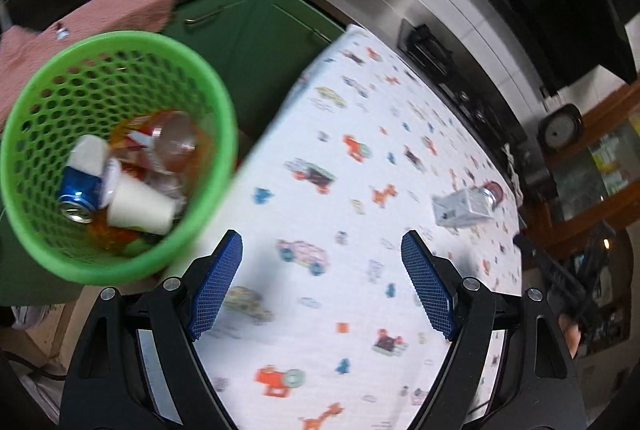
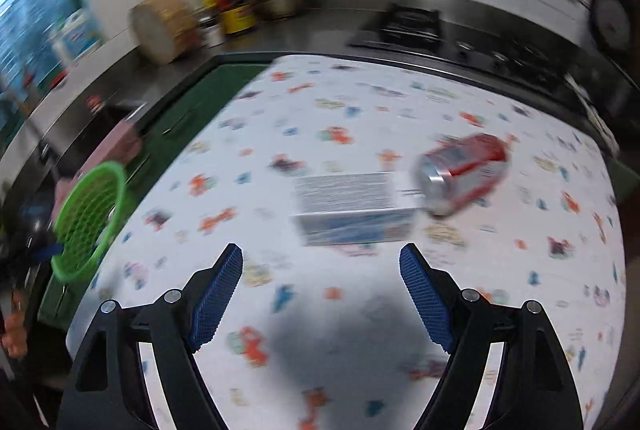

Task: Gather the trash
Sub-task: 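Move both tools back over the table toward the milk carton and red cola can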

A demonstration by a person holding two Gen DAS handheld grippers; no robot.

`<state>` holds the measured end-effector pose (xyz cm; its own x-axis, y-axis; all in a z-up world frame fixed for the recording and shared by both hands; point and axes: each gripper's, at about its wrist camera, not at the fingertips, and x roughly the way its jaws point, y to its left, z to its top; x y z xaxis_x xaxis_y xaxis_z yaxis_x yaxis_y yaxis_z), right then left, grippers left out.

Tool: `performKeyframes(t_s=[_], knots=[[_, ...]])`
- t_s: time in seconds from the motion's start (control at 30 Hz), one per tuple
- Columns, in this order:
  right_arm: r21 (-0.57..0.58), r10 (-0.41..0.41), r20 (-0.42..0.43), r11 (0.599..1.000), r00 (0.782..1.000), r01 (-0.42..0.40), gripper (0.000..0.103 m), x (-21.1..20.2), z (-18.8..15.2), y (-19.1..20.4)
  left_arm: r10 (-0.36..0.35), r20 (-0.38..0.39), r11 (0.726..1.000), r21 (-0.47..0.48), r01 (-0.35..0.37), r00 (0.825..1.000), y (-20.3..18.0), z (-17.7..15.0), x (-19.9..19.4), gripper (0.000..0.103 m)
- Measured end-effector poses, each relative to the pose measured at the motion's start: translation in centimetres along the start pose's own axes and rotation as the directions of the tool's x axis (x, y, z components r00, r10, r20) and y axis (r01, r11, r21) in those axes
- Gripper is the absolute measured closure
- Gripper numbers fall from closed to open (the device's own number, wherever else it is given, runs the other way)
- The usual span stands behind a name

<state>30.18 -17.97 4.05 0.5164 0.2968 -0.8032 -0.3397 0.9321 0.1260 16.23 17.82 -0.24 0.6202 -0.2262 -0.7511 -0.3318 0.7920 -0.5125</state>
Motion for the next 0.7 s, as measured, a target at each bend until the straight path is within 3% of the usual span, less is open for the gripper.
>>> performKeyframes(t_s=[0.27, 0.7], knots=[[0.233, -0.051, -0.032, 0.971, 0.998, 0.057, 0.025, 2.3, 3.9, -7.0, -0.038, -0.03, 0.996, 0.079, 0.04, 0.999, -4.5, 0.0, 1.5, 0.022], [0.482, -0.056, -0.079, 0.871, 0.995, 0.088, 0.025, 9.5, 6.6, -12.2, -0.024, -0.04, 0.984, 0.176, 0.03, 0.999, -7.6, 0.4, 3.5, 0.016]])
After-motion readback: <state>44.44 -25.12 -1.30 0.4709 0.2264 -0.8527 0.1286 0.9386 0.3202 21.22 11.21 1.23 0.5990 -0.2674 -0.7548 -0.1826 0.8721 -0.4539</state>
